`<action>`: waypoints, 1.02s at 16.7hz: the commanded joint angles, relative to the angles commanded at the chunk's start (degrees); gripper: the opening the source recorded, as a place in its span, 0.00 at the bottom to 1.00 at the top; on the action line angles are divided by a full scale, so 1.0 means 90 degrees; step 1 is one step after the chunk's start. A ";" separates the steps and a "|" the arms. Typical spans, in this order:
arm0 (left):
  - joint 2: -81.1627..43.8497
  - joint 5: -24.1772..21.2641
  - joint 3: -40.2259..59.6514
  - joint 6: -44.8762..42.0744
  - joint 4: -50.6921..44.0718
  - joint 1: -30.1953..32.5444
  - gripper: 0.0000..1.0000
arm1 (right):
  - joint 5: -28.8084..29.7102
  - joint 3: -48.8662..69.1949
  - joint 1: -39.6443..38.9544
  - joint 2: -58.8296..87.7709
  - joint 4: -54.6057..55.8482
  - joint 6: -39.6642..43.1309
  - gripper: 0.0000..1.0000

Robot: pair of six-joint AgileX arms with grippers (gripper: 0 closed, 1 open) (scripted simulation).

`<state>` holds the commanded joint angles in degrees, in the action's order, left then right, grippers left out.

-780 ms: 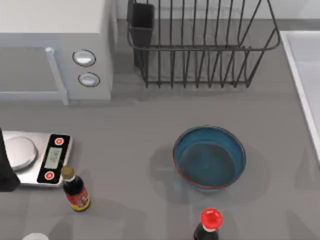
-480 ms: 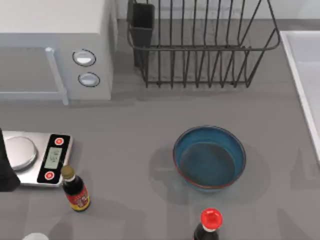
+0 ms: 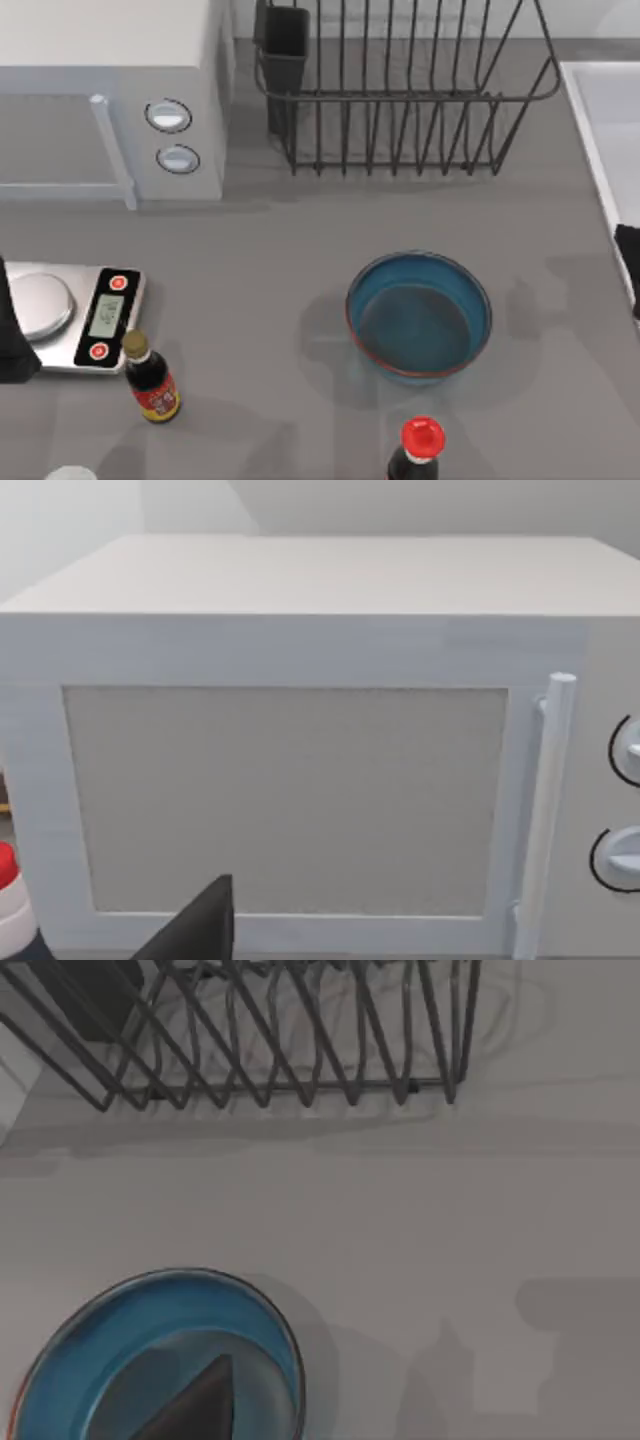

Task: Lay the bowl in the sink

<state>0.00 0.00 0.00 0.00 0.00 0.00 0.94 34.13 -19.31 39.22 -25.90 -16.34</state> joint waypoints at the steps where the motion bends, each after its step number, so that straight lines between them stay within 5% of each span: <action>1: 0.0000 0.0000 0.0000 0.0000 0.0000 0.0000 1.00 | 0.0007 0.0525 -0.0222 0.0711 -0.0428 -0.0208 1.00; 10: 0.0000 0.0000 0.0000 0.0000 0.0000 0.0000 1.00 | -0.0052 0.4642 -0.1214 0.5994 -0.3930 -0.1403 1.00; 17: 0.0000 0.0000 0.0000 0.0000 0.0000 0.0000 1.00 | -0.0098 0.6116 -0.1114 0.7656 -0.5018 -0.1540 1.00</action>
<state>0.00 0.00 0.00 0.00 0.00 0.00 0.06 89.17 -29.34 108.13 -71.05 -30.20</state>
